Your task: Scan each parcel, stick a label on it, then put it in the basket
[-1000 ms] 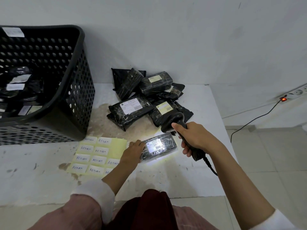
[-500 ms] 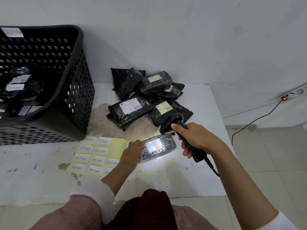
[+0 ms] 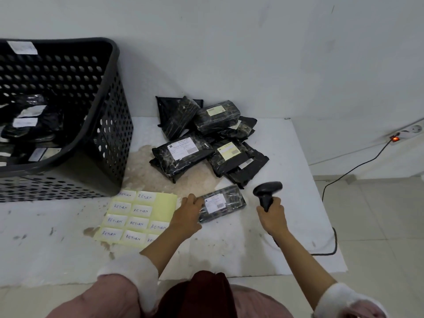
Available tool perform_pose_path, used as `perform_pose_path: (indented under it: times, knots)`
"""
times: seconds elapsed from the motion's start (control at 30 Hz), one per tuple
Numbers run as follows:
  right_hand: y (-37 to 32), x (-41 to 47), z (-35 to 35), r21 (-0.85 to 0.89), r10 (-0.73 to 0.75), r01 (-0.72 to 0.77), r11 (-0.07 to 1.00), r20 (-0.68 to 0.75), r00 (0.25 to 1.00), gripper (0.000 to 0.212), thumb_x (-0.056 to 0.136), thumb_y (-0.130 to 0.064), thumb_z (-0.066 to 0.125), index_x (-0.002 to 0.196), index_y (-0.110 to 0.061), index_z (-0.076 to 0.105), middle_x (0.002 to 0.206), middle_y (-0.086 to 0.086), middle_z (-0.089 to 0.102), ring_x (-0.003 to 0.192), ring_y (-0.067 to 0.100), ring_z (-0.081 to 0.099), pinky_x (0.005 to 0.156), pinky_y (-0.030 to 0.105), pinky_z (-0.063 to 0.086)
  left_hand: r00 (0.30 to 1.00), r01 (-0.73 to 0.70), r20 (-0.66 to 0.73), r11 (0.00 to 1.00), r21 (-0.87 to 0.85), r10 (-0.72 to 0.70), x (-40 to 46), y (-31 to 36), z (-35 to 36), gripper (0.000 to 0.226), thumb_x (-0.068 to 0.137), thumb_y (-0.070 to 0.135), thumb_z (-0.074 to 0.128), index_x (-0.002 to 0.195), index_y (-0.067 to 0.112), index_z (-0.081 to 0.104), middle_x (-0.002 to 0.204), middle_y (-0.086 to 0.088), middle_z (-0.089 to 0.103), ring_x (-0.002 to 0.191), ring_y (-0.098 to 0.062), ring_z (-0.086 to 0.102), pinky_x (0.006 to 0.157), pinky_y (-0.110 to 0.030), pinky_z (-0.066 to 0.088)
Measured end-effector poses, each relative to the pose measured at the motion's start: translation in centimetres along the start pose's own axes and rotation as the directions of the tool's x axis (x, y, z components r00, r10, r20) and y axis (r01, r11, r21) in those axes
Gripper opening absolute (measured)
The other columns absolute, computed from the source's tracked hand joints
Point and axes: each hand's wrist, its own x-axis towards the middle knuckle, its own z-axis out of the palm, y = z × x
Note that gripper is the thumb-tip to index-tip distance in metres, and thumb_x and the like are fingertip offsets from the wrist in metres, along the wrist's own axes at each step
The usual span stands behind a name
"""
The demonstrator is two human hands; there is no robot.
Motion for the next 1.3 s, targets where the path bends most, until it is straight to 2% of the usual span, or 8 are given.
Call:
perform_pose_path:
  times: [0.13,0.4,0.67,0.77,0.9,1.03,1.2,1.3]
  knots:
    - [2.3,0.1,1.8,-0.12,0.039,-0.047,0.992,-0.075,0.996,0.058,0.091,-0.009,0.058,0.14,-0.002,0.029,0.126,0.027,0.041,0.111,0.044,0.047,0.09,0.048,0.043,0.997,-0.024,-0.071,0.976,-0.218,0.009,-0.7,-1.5,-1.1,0.046,0.088,0.021,0.061,0.131,0.019,0.045,0.122,-0.001,0.041,0.11,-0.018,0.047,0.079,-0.032,0.049]
    - [3.2,-0.2,3.8,-0.402,-0.083,0.004,0.916,-0.178,0.98,0.069,0.088,-0.016,0.062,0.146,-0.002,0.026,0.133,0.026,0.044,0.116,0.044,0.047,0.096,0.05,0.04,0.972,0.069,-0.205,0.972,-0.226,-0.116,-5.3,-8.9,-2.7,0.035,0.094,0.016,0.051,0.13,0.017,0.048,0.132,-0.001,0.042,0.116,-0.018,0.048,0.085,-0.037,0.049]
    - [2.3,-1.0,4.4,-0.3,-0.069,-0.013,0.954,-0.261,0.963,0.075,0.089,-0.014,0.063,0.149,0.001,0.02,0.14,0.033,0.036,0.125,0.05,0.039,0.106,0.058,0.026,0.964,0.202,-0.137,0.96,-0.192,-0.23,-10.6,-17.7,-4.5,0.035,0.095,0.014,0.049,0.131,0.015,0.046,0.134,-0.004,0.041,0.126,-0.02,0.04,0.094,-0.039,0.046]
    - [1.6,-1.8,4.9,-0.265,-0.065,-0.021,0.964,-0.313,0.947,0.073,0.089,-0.013,0.063,0.148,0.003,0.022,0.141,0.035,0.034,0.127,0.05,0.036,0.105,0.058,0.026,0.973,0.201,-0.083,0.969,-0.146,-0.215,-11.6,-19.6,-5.1,0.036,0.096,0.015,0.048,0.131,0.016,0.045,0.133,-0.003,0.041,0.122,-0.018,0.043,0.089,-0.037,0.049]
    - [0.0,-3.7,6.2,-0.146,-0.08,0.014,0.989,-0.463,0.883,0.066,0.086,-0.004,0.064,0.142,0.007,0.032,0.138,0.036,0.037,0.129,0.048,0.034,0.106,0.054,0.028,0.987,0.156,-0.03,0.981,-0.118,-0.161,-11.9,-21.2,-5.7,0.035,0.096,0.017,0.048,0.131,0.018,0.045,0.133,0.001,0.041,0.118,-0.016,0.042,0.087,-0.035,0.049]
    - [-1.9,-6.2,9.6,-0.056,-0.18,0.181,0.982,-0.584,0.792,0.045,0.086,-0.001,0.061,0.129,0.003,0.046,0.128,0.028,0.045,0.119,0.041,0.042,0.102,0.047,0.034,0.997,0.078,0.022,0.993,-0.085,-0.076,-11.6,-22.6,-5.9,0.04,0.096,0.017,0.048,0.135,0.018,0.041,0.142,0.001,0.035,0.125,-0.016,0.038,0.092,-0.032,0.047]
    - [-5.5,-9.4,17.5,0.034,-0.341,0.388,0.921,-0.408,0.847,0.018,0.087,-0.002,0.062,0.1,-0.009,0.053,0.097,0.007,0.053,0.089,0.028,0.055,0.072,0.035,0.045,0.986,-0.077,0.151,0.996,0.032,0.072,-11.3,-23.9,-5.3,0.056,0.099,0.018,0.045,0.15,0.019,0.022,0.161,0.003,0.001,0.148,-0.016,0.004,0.119,-0.029,0.017]
    - [-7.1,-10.6,23.1,-0.041,-0.431,0.43,0.902,-0.156,0.889,0.021,0.084,-0.007,0.069,0.098,-0.006,0.054,0.098,0.002,0.046,0.091,0.024,0.051,0.075,0.027,0.037,0.965,-0.151,0.228,0.986,0.075,0.13,-10.7,-24.0,-5.2,0.064,0.099,0.017,0.045,0.152,0.021,0.01,0.16,0.003,-0.01,0.148,-0.016,-0.007,0.121,-0.03,0.007]
